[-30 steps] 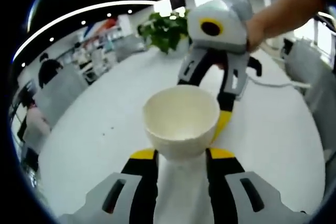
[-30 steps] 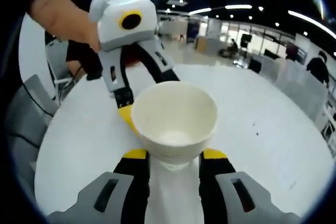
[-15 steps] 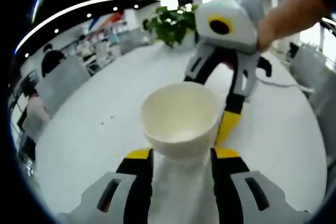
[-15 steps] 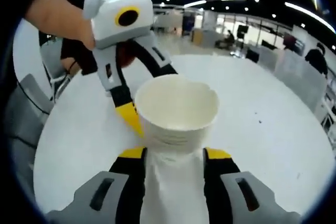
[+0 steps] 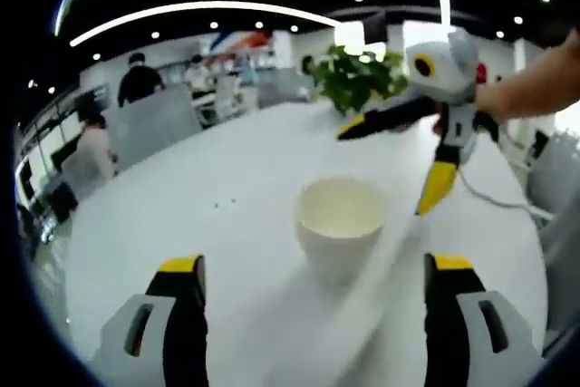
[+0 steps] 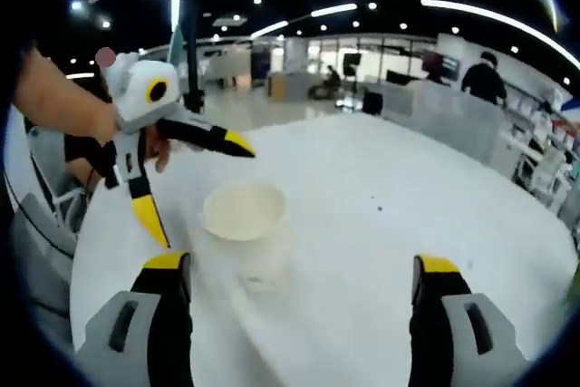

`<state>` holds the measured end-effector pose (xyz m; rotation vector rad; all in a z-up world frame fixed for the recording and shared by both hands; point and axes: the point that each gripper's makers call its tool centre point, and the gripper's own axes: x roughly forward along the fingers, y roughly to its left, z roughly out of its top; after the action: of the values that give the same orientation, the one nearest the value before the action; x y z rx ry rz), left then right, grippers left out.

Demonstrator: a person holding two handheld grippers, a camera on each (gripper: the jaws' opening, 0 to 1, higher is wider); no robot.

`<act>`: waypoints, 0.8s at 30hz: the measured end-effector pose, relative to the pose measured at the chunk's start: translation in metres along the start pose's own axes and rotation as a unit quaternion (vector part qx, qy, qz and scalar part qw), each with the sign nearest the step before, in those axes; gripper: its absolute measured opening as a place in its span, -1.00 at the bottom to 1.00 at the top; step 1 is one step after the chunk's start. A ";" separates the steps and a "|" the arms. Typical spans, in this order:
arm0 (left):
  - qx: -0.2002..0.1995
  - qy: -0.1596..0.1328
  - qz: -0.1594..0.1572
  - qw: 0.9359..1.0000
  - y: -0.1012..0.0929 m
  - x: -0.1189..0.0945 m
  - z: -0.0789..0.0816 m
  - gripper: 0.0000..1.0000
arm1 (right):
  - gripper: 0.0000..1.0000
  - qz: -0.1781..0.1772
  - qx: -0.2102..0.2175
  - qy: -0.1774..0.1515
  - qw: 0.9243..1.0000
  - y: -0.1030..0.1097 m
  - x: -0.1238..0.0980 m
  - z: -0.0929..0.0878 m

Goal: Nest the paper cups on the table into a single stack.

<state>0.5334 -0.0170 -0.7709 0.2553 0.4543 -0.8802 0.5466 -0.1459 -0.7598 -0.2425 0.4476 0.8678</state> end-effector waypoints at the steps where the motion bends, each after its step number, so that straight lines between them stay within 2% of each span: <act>1: -0.005 -0.001 0.007 1.000 0.001 -0.008 -0.002 0.97 | 1.00 -0.002 0.001 0.003 1.000 0.003 -0.007 -0.004; 5: -0.026 -0.006 0.036 0.999 0.000 -0.035 -0.019 0.98 | 1.00 -0.015 -0.006 0.001 1.000 0.011 -0.034 -0.017; 7: -0.038 -0.010 0.046 0.998 -0.003 -0.046 -0.025 0.98 | 1.00 -0.026 0.004 0.000 1.000 0.013 -0.046 -0.023; 8: -0.047 -0.013 0.051 0.998 -0.005 -0.053 -0.030 0.97 | 1.00 -0.046 0.016 -0.014 0.999 0.012 -0.055 -0.026; 11: -0.064 -0.014 0.065 0.996 -0.011 -0.067 -0.039 0.98 | 1.00 -0.054 0.028 -0.013 0.998 0.024 -0.072 -0.040; 13: -0.063 -0.015 0.070 0.995 -0.015 -0.074 -0.045 0.98 | 1.00 -0.092 0.041 -0.032 0.994 0.022 -0.085 -0.043; 16: -0.076 -0.026 0.081 0.993 -0.022 -0.086 -0.047 0.98 | 1.00 -0.085 0.055 -0.036 0.994 0.034 -0.097 -0.050; 20: -0.072 -0.033 0.093 0.993 -0.028 -0.102 -0.055 0.98 | 1.00 -0.100 0.068 -0.068 0.990 0.044 -0.113 -0.048; 24: -0.075 -0.048 0.104 0.991 -0.038 -0.119 -0.059 0.98 | 1.00 -0.104 0.071 -0.087 0.988 0.055 -0.134 -0.049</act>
<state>0.4213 0.0642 -0.7660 0.1191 0.3932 -0.6472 0.4145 -0.2208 -0.7417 -0.0796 0.3136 0.6423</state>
